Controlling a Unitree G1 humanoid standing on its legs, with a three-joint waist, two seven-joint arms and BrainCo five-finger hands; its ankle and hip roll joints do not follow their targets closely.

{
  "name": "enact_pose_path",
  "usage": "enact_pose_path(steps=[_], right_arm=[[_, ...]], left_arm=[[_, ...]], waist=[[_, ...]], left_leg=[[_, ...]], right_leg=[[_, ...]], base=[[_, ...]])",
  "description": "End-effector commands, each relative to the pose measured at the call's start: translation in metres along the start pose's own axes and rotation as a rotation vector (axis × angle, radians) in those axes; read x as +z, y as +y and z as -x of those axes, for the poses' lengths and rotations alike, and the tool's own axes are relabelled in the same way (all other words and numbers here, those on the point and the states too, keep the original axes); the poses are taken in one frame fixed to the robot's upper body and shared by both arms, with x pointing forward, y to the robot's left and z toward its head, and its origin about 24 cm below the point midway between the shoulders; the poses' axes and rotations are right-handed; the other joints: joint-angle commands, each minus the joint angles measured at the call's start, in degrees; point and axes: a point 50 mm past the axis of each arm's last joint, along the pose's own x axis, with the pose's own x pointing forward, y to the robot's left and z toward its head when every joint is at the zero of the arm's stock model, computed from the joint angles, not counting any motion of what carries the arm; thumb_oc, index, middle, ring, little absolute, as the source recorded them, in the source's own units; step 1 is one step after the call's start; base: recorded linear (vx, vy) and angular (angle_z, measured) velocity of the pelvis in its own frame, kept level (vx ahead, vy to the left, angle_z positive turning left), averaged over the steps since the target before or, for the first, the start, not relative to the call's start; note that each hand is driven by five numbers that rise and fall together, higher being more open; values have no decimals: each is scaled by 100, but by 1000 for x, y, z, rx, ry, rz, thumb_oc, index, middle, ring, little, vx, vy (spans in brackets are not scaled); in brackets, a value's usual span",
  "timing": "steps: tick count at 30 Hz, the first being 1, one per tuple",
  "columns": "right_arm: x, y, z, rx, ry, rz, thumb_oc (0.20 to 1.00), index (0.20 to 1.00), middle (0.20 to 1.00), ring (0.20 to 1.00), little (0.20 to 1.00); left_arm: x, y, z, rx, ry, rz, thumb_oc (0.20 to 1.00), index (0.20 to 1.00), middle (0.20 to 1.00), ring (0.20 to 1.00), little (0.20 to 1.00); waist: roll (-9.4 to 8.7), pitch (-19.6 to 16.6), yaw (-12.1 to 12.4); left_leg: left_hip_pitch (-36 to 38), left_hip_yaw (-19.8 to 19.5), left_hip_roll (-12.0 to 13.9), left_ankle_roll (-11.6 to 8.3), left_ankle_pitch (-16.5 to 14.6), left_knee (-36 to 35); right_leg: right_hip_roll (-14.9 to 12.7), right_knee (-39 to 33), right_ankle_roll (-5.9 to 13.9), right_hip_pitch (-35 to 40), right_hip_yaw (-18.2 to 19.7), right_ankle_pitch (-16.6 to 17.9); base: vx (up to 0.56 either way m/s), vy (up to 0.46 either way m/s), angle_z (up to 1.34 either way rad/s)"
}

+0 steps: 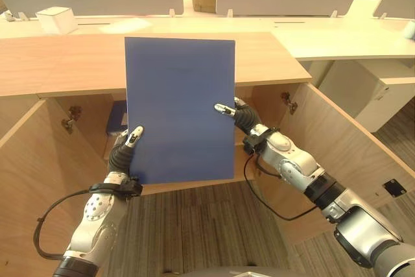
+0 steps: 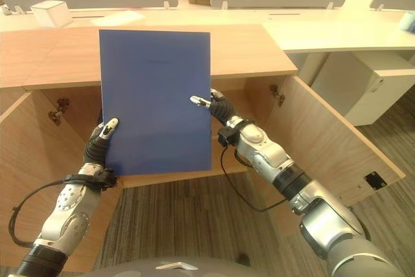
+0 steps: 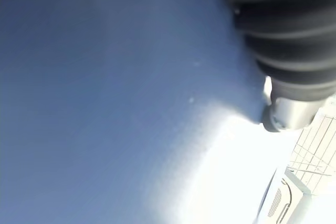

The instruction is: Put the empty folder in the office cabinet

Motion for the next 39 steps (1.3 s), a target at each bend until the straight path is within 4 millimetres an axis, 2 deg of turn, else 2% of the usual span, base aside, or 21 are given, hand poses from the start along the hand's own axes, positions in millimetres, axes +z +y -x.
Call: enact_pose_path(steps=[1,2,4,5,6,12,17,22,23,25,28,29,30,31,32,36,37,39], right_arm=[[24,7,3,29,-130,358,200,200,200,200,200],[10,-4,20,-35,-94,411,200,200,200,200,200],[10,-4,20,-35,-94,411,200,200,200,200,200],[3,-8,29,-62,-74,451,200,200,200,200,200],[-7,-15,48,-103,-33,521,200,200,200,200,200],[-32,-17,88,-149,63,628,200,200,200,200,200],[-42,-21,100,-171,115,676,200,200,200,200,200],[-59,-31,114,-178,228,755,200,200,200,200,200],[-59,-31,114,-179,227,756,200,200,200,200,200],[-67,-38,117,-190,283,790,200,200,200,200,200],[-75,-45,118,-207,335,820,200,200,200,200,200],[-75,-45,117,-207,334,822,200,200,200,200,200],[-75,-48,112,-220,334,833,200,200,200,200,200],[-72,-51,108,-230,328,841,200,200,200,200,200],[-72,-51,108,-230,328,841,200,200,200,200,200],[-54,-54,85,-255,249,872,200,200,200,200,200],[-54,-54,85,-255,249,872,200,200,200,200,200],[-38,-59,69,-301,181,869,200,200,200,200,200]], left_arm=[[19,-2,-18,-11,-119,-113,573,573,573,573,573],[11,5,-12,51,-109,-116,1000,1000,1000,1000,1000],[11,5,-12,51,-109,-116,1000,1000,1000,1000,1000],[7,7,-10,69,-94,-119,1000,1000,1000,1000,1000],[-1,12,0,96,-60,-120,1000,1000,1000,1000,1000],[-27,20,26,156,62,-131,1000,1000,1000,1000,1000],[-36,21,33,169,105,-134,1000,1000,1000,1000,1000],[-50,31,43,223,172,-139,1000,1000,1000,1000,1000],[-50,31,42,223,170,-139,1000,1000,1000,1000,1000],[-65,40,54,288,245,-132,1000,1000,1000,1000,1000],[-86,47,70,358,347,-115,1000,1000,1000,1000,1000],[-86,47,69,358,346,-115,1000,1000,1000,1000,1000],[-101,49,78,399,413,-91,1000,1000,1000,1000,1000],[-107,50,80,416,439,-80,1000,1000,1000,1000,1000],[-107,50,80,416,439,-80,1000,1000,1000,1000,1000],[-119,50,79,456,487,-54,1000,1000,1000,1000,1000],[-119,50,79,456,487,-54,1000,1000,1000,1000,1000],[-124,51,74,456,512,-69,1000,1000,1000,1000,1000]], waist=[[73,-137,140],[87,-115,155],[87,-115,155],[97,-114,166],[111,-84,173],[141,202,206],[163,501,230],[237,1124,303],[237,1117,298],[292,1372,378],[361,1532,448],[360,1522,441],[411,1654,476],[433,1706,485],[433,1706,485],[499,1912,510],[499,1912,510],[502,2016,527]], left_leg=[[-21,-487,102,2,-401,-48],[-26,-526,89,17,-410,-48],[-26,-526,89,17,-410,-48],[-32,-552,85,23,-415,-48],[-46,-592,76,33,-416,-48],[-246,-707,35,67,-355,-48],[-523,-790,10,78,-263,-48],[-1138,-954,-37,80,-33,-7],[-1158,-957,-38,80,-29,-4],[-1503,-1026,-76,81,89,46],[-1804,-1079,-109,78,184,86],[-1829,-1084,-110,79,183,96],[-2000,-1115,-130,76,223,123],[-2100,-1136,-146,77,232,144],[-2100,-1136,-146,77,232,144],[-2511,-1191,-181,87,239,323],[-2511,-1191,-181,87,239,323],[-2798,-1210,-224,97,223,481]], right_leg=[[-388,25,302,152,27,-61],[-398,22,308,171,5,-86],[-398,22,308,171,5,-86],[-408,20,312,183,-23,-97],[-417,23,324,189,-58,-118],[-449,31,355,78,-135,-125],[-459,47,376,-165,-161,-71],[-511,95,400,-689,-213,92],[-511,97,399,-706,-215,95],[-561,148,404,-979,-237,168],[-641,171,411,-1202,-282,225],[-644,177,411,-1223,-284,225],[-704,196,410,-1363,-296,258],[-723,211,410,-1456,-285,272],[-723,211,410,-1456,-285,272],[-797,303,392,-1815,-247,308],[-797,303,392,-1815,-247,308],[-824,346,384,-2018,-231,336]], base=[[44,3,1],[34,1,1],[4,1,3],[27,8,10],[37,10,16],[-37,-1,12],[-135,-14,8],[-197,-15,13],[-202,-7,18],[-184,-5,20],[-102,5,7],[-111,14,7],[-115,15,13],[-114,14,10],[-69,5,5],[-76,6,9],[-40,20,9],[-60,27,7]])
